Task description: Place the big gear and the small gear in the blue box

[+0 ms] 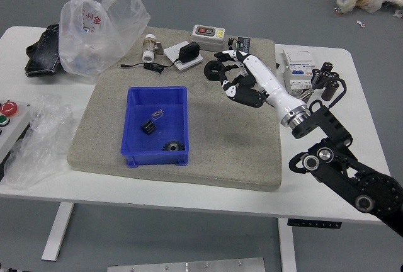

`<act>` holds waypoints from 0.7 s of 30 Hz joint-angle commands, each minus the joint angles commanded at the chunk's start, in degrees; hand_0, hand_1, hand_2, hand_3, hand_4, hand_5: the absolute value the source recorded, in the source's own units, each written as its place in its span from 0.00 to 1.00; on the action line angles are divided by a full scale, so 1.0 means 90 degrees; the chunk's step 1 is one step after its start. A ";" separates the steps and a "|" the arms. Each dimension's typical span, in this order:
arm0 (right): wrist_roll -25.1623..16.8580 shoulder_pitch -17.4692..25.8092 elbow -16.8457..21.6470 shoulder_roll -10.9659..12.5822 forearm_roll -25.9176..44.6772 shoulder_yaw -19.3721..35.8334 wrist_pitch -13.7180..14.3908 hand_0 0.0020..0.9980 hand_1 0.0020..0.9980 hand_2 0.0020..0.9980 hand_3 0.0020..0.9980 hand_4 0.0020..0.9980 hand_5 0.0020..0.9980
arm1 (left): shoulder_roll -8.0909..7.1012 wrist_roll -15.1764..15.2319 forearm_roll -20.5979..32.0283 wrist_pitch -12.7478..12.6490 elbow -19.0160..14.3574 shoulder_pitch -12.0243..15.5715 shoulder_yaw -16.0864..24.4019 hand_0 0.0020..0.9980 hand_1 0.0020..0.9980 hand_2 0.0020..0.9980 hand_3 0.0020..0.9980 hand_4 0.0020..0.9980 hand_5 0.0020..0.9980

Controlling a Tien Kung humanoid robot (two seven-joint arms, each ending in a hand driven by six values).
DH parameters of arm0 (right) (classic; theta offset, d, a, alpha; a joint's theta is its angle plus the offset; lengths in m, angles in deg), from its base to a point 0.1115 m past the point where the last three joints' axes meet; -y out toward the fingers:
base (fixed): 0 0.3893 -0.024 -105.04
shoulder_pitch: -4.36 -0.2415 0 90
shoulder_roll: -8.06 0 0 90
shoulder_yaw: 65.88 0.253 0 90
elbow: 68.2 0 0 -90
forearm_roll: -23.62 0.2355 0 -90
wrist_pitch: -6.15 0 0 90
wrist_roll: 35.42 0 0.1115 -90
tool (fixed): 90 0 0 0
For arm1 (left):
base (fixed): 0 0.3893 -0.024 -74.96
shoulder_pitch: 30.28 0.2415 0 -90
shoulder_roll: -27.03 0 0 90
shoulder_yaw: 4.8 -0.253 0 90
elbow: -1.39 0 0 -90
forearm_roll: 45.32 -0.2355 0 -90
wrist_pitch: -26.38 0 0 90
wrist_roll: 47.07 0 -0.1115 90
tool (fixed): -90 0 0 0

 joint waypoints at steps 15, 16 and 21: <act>-0.1067 0.1395 0.0194 0.0117 0.3121 0.1838 -0.0561 0.48 0.68 0.71 0.70 0.60 0.28 | 0.0074 0.0147 0.0186 0.0017 0.0059 -0.0068 -0.0243 0.59 0.38 0.46 0.64 0.65 0.20; -0.1079 0.1394 0.0208 0.0118 0.3255 0.1873 -0.0568 0.48 0.68 0.71 0.70 0.60 0.28 | 0.0084 0.0172 0.0216 0.0016 0.0065 -0.0083 -0.0281 0.59 0.38 0.46 0.64 0.65 0.20; -0.1102 0.1413 0.0230 0.0113 0.3578 0.2024 -0.0596 0.48 0.67 0.70 0.69 0.61 0.30 | 0.0107 0.0275 0.0361 -0.0005 0.0087 -0.0093 -0.0445 0.59 0.47 0.51 0.64 0.65 0.20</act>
